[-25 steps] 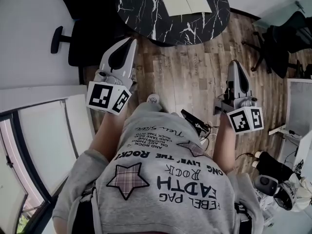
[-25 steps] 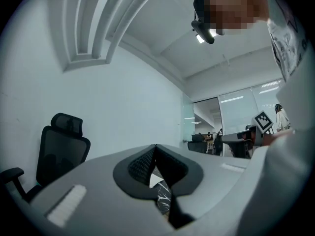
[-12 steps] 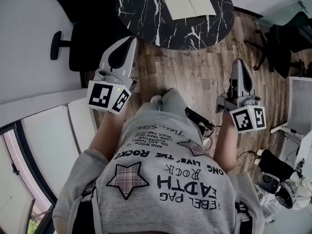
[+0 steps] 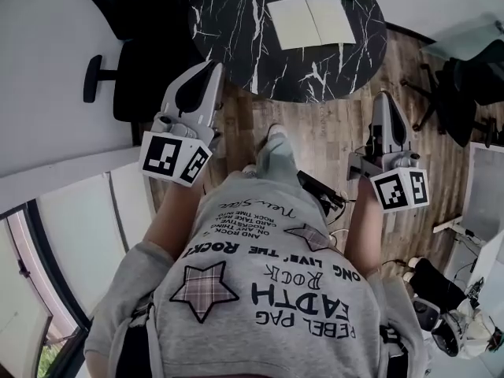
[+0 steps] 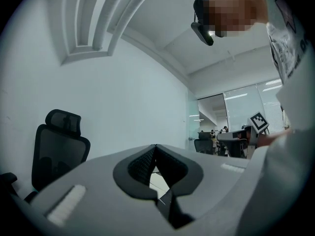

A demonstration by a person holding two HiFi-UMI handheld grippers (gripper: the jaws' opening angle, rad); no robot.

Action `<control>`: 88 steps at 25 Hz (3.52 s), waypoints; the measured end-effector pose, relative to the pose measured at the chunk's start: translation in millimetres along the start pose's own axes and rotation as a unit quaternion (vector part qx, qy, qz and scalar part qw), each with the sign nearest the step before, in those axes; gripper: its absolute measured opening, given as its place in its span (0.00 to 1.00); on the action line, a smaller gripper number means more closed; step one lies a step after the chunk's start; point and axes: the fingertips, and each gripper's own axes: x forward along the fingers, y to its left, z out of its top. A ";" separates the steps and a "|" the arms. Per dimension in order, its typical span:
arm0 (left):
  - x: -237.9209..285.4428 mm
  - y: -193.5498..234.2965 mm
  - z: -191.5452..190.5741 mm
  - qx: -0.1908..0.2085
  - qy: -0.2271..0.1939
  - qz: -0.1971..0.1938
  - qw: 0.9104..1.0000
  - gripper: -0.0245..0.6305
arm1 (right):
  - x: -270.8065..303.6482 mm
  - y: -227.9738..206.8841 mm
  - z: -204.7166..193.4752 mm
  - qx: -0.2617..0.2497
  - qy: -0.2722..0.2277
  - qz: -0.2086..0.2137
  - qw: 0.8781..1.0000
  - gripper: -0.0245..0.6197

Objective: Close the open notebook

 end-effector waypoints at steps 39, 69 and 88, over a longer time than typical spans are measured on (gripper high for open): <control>205.5 63.8 -0.5 0.004 0.004 0.014 1.000 0.05 | 189.0 -127.9 27.3 0.003 0.023 0.036 0.999 0.06; 263.8 83.5 -3.6 -0.006 0.007 -0.061 0.998 0.05 | 218.5 -153.5 32.5 0.020 0.012 -0.025 0.999 0.06; 267.6 63.1 -37.9 -0.006 0.025 -0.050 0.998 0.05 | 212.3 -214.6 -62.1 0.085 0.137 0.006 0.987 0.06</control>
